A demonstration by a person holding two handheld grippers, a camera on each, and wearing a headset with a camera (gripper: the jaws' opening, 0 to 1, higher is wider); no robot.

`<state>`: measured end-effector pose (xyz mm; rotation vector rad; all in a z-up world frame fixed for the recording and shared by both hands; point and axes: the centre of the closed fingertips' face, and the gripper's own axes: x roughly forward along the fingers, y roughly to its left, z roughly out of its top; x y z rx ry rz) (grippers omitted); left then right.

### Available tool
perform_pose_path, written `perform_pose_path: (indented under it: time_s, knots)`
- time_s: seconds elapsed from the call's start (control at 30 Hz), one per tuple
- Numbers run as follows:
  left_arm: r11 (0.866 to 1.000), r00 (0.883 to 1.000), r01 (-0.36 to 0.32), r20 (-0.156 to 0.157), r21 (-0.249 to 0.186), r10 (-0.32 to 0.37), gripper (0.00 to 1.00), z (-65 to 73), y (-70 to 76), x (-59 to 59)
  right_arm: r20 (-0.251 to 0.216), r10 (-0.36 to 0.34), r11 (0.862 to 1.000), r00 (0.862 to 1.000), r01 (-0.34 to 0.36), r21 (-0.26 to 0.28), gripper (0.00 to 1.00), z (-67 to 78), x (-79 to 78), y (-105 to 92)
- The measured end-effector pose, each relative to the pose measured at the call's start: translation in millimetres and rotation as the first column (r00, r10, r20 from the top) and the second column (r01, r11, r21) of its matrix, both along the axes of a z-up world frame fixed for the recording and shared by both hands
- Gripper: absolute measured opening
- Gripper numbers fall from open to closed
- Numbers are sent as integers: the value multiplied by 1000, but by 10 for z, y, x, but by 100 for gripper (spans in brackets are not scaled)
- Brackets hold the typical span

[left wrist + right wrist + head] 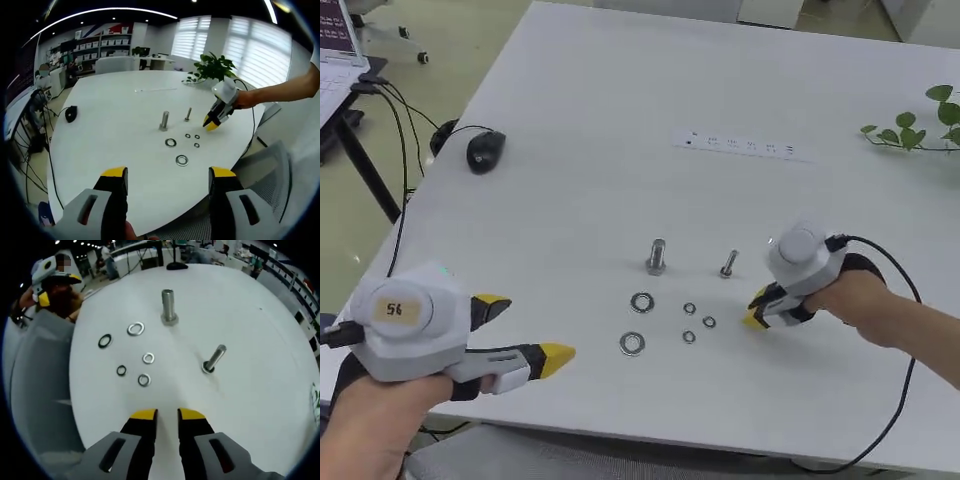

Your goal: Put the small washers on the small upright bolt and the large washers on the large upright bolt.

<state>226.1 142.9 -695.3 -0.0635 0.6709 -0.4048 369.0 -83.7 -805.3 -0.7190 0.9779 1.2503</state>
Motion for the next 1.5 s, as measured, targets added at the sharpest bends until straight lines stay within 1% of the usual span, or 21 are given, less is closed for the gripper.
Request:
perform_pose_path:
  time_s: [0.03, 0.1, 0.27, 0.4, 0.57, 0.7, 0.77, 1.03, 1.1, 1.2, 1.33, 1.43, 1.5]
  knots:
    - [1000, 1000, 1, 1, 0, -1, 65, 4, -4, -3, -3, 2, 1000, 1000, -2, 5, 17, -18, 20, 19]
    - [1000, 1000, 4, 4, -2, -4, 65, 15, -15, -10, -8, 17, 1000, 1000, -16, 8, 17, -44, -34, 57]
    - [1000, 1000, 9, 12, -4, -9, 65, 44, -32, -22, 4, 65, 998, 998, -65, -4, 17, -106, -145, 154]
    - [1000, 1000, 9, 16, -5, -8, 65, 60, -35, -32, 28, 92, 996, 995, -92, -18, 17, -137, -122, 215]
    - [1000, 1000, 6, 18, -7, -6, 65, 68, -42, -54, 40, 114, 993, 993, -113, -22, 17, -159, -81, 337]
    - [1000, 1000, 4, 17, -7, -4, 65, 63, -45, -68, 45, 128, 991, 991, -127, -29, 17, -181, -78, 398]
    - [1000, 1000, 3, 17, -4, -3, 65, 61, -37, -71, 58, 143, 989, 988, -141, -33, 17, -180, -62, 431]
    - [1000, 1000, -9, 16, -4, 9, 65, 56, 16, -69, 72, 205, 978, 976, -201, -63, 18, -188, -52, 460]
    - [1000, 1000, -8, 15, -3, 9, 65, 50, 22, -59, 72, 210, 976, 975, -205, -70, 18, -190, -49, 459]
    - [1000, 1000, -4, 15, -3, 5, 65, 48, 7, -43, 71, 211, 976, 975, -206, -76, 18, -192, -48, 459]
    - [1000, 1000, 3, 18, -6, -3, 65, 53, -15, -3, 74, 226, 971, 971, -219, -92, 18, -191, -59, 458]
    - [1000, 1000, 7, 19, -7, -7, 65, 48, -29, 21, 72, 222, 971, 972, -215, -102, 15, -196, -60, 467]
    - [1000, 1000, 11, 19, -5, -11, 65, 51, -44, 30, 79, 242, 966, 967, -233, -114, 14, -197, -79, 476]
